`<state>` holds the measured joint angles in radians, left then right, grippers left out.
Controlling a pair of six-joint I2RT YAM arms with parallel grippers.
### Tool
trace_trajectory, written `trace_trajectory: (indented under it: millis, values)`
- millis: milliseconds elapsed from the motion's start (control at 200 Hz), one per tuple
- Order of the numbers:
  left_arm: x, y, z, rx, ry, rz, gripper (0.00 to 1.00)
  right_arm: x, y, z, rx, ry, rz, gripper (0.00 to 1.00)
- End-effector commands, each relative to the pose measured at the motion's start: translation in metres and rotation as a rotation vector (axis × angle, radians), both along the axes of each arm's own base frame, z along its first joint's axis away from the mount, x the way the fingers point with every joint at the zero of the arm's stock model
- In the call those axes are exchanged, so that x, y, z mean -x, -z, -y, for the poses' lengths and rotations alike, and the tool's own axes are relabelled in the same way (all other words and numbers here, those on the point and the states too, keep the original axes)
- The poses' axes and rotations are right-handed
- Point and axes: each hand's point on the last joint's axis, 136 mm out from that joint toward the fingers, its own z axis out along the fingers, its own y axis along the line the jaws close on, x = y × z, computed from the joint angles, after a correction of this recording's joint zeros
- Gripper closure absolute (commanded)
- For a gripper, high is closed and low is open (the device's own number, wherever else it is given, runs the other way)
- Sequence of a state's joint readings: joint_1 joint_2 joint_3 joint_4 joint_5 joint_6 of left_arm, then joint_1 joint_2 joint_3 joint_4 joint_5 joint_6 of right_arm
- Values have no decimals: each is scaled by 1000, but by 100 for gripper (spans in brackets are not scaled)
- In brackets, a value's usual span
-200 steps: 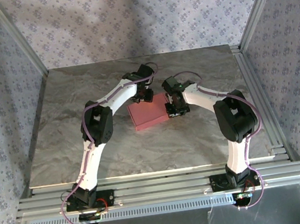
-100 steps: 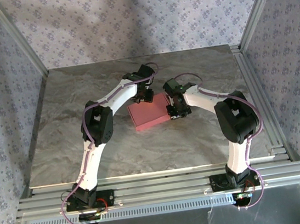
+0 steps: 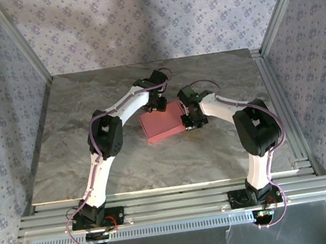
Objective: Fold the paper box
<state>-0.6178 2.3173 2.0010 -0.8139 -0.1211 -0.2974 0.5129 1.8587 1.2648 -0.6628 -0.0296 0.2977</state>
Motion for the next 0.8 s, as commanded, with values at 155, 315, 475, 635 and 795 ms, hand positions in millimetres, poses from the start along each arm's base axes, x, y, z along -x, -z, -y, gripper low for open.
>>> trace_trajectory:
  millis: [155,315,475,635,795]
  values:
    - [11,-13,-5,-7,-7,-13,51,4,10,4,31,-25,-7,86]
    - [16,-9,-1,0,-5,-29,51,7,16,1,40,-41,-21,87]
    - [20,-3,2,2,5,-42,52,10,19,0,45,-51,-26,88]
    - [23,-3,5,8,10,-47,53,11,23,0,56,-62,-33,89]
    - [25,-3,10,14,18,-44,53,13,26,0,60,-65,-39,90]
